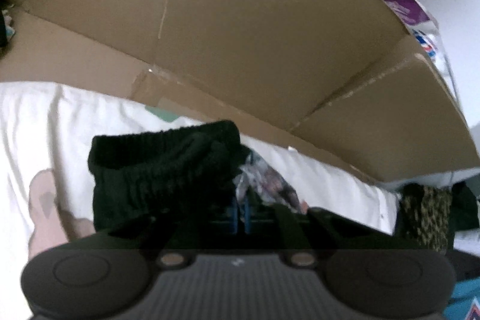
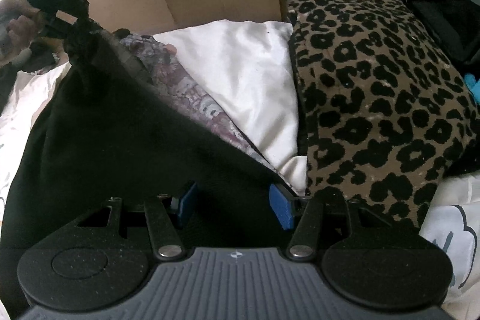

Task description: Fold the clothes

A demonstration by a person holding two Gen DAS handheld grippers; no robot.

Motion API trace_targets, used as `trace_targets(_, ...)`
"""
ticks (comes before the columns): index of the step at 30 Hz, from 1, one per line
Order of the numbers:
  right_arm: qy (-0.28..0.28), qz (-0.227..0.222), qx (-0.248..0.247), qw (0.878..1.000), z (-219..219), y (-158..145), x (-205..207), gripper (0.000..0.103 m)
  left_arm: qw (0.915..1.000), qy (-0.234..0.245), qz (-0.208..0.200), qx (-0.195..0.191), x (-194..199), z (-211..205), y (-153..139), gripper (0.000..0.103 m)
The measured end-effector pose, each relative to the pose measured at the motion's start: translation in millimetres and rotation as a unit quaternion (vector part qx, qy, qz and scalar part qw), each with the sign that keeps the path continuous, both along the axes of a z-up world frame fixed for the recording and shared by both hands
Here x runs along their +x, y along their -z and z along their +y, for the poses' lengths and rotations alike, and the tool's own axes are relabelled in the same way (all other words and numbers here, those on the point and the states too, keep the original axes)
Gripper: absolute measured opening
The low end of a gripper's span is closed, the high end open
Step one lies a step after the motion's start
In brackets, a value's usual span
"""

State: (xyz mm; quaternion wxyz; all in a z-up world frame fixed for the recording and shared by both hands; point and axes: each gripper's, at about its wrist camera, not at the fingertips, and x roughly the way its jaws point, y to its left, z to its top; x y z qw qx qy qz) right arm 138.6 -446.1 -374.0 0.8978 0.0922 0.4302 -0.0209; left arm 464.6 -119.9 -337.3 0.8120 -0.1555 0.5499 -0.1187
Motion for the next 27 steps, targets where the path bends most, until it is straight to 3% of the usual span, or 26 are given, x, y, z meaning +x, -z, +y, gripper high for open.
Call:
trace_targets(16,-0.003,0.011,0.001,1.0,-0.2,8.1,-1.2,0.06,0.9992,0.016,-0.017,0.033,34.1,-41.3,11.5,0.004)
trace_targets(23,-0.004,0.014,0.004,1.0,-0.5,8.6,0.6,0.06,0.9987,0.015,0.016,0.045,57.4,-53.5,46.8,0.007)
trace_targets(27,-0.004,0.016,0.004,1.0,-0.7,7.5,-1.1,0.06,0.9984,0.02,0.02,0.049,64.4,-58.3,48.7,0.007)
